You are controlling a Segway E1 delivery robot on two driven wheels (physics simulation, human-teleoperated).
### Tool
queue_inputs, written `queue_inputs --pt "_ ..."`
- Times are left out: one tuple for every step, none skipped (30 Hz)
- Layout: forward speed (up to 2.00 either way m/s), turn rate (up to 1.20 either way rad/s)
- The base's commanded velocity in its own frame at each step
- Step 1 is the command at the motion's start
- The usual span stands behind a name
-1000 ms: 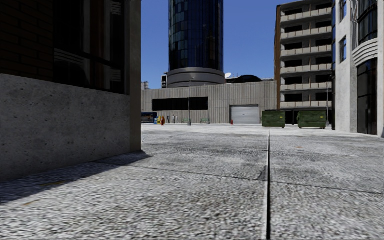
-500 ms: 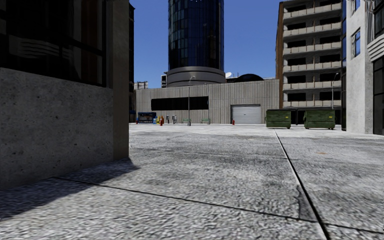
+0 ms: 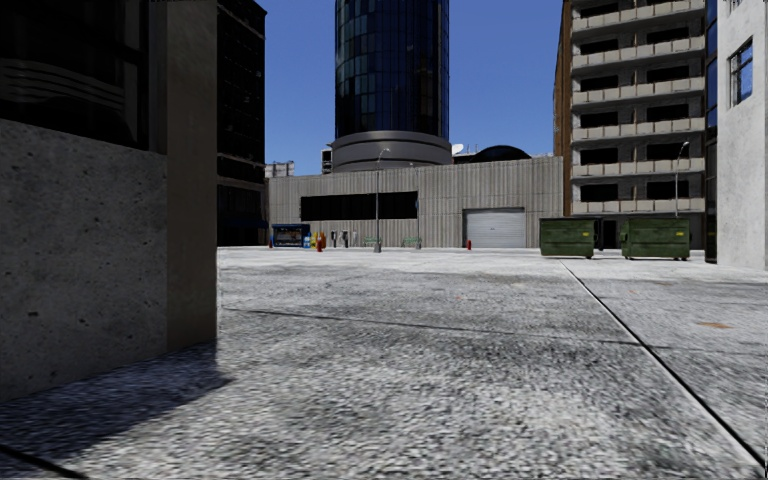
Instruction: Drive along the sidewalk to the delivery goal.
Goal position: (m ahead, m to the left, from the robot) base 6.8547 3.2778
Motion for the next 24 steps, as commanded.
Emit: queue_inputs --pt "2.0 0.0" --pt "2.0 0.0" --pt "2.0 0.0" --pt "2.0 0.0" --pt "2.0 0.0" --pt "2.0 0.0" --pt "2.0 0.0" --pt "2.0 0.0" --pt "2.0 0.0" --pt "2.0 0.0" --pt "2.0 0.0" --pt "2.0 0.0" --pt "2.0 0.0" --pt "2.0 0.0" --pt "2.0 0.0" --pt "2.0 0.0" --pt "2.0 0.0" --pt "2.0 0.0" --pt "2.0 0.0" --pt "2.0 0.0" --pt "2.0 0.0" --pt "2.0 0.06" --pt "2.0 0.06" --pt "2.0 0.14"
